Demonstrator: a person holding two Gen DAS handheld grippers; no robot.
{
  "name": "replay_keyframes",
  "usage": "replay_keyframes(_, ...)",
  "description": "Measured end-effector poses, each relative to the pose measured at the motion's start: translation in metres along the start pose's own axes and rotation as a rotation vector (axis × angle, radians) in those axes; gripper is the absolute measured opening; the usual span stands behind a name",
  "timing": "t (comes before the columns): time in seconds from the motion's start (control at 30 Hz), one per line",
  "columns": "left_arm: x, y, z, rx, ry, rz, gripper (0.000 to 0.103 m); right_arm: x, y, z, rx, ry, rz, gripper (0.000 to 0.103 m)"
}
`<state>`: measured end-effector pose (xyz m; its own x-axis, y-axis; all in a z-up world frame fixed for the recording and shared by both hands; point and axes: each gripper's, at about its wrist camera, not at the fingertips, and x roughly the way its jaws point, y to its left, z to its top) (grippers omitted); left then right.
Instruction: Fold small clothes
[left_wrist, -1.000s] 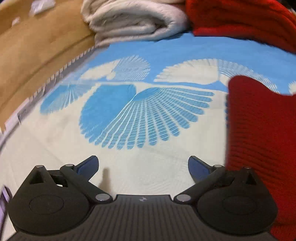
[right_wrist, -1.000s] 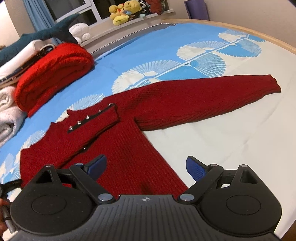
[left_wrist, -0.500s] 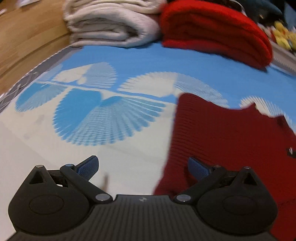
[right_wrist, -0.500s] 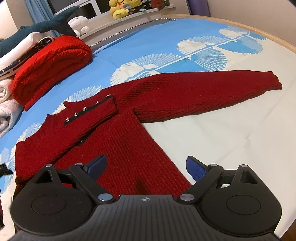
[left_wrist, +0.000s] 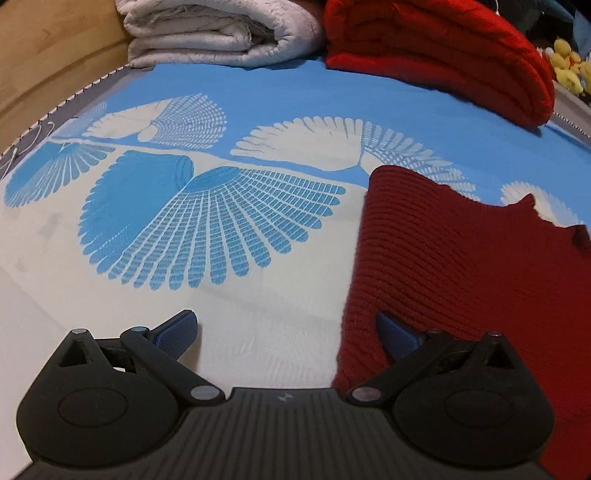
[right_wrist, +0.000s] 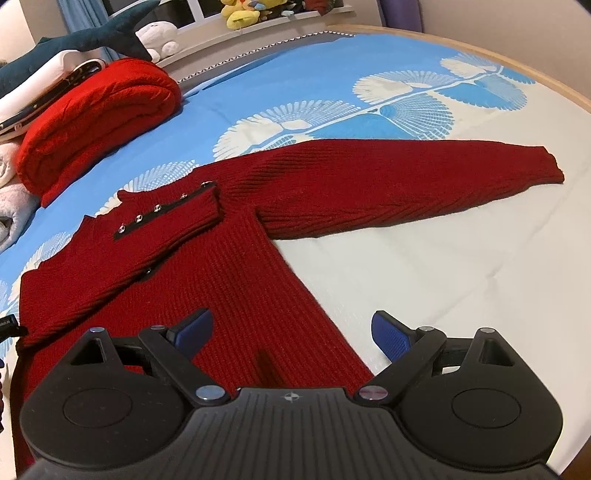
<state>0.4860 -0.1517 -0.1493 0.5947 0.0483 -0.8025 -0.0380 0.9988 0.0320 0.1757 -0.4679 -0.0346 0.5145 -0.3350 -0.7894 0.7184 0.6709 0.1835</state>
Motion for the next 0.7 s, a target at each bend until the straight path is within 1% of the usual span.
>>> replay_keyframes(0.1, -0.027, 0.005, -0.012, 0.021, 0.007, -0.040, 0.103, 0.002, -0.010, 0.002, 0.027, 0.001, 0.004, 0.093)
replay_keyframes(0.13, -0.039, 0.011, -0.020, 0.017, 0.003, -0.071, 0.103, 0.003, -0.013, 0.003, 0.032, 0.006, 0.017, 0.094)
replay_keyframes(0.23, -0.065, 0.035, -0.049, -0.002, 0.076, -0.177, 0.103, 0.008, -0.024, 0.000, 0.007, 0.059, 0.096, 0.096)
replay_keyframes(0.27, -0.074, 0.044, -0.061, -0.005, 0.098, -0.194, 0.103, 0.010, -0.028, -0.002, -0.008, 0.083, 0.123, 0.097)
replay_keyframes(0.33, -0.087, 0.061, -0.087, -0.002, 0.126, -0.196, 0.103, 0.015, -0.035, -0.010, -0.032, 0.128, 0.153, 0.097)
replay_keyframes(0.43, -0.104, 0.088, -0.125, -0.020, 0.176, -0.200, 0.103, 0.018, -0.050, -0.023, -0.073, 0.180, 0.155, 0.097)
replay_keyframes(0.47, -0.108, 0.097, -0.137, -0.031, 0.207, -0.203, 0.103, 0.018, -0.055, -0.028, -0.089, 0.193, 0.161, 0.097)
replay_keyframes(0.5, -0.112, 0.104, -0.147, -0.034, 0.227, -0.213, 0.103, 0.013, -0.060, -0.034, -0.124, 0.175, 0.177, 0.097)
replay_keyframes(0.57, -0.126, 0.113, -0.163, -0.018, 0.219, -0.228, 0.103, 0.003, -0.063, -0.045, -0.172, 0.175, 0.180, 0.097)
replay_keyframes(0.63, -0.138, 0.119, -0.177, -0.012, 0.234, -0.264, 0.103, -0.009, -0.069, -0.058, -0.184, 0.177, 0.192, 0.097)
replay_keyframes(0.7, -0.149, 0.121, -0.190, 0.022, 0.229, -0.291, 0.103, -0.021, -0.072, -0.069, -0.200, 0.187, 0.203, 0.097)
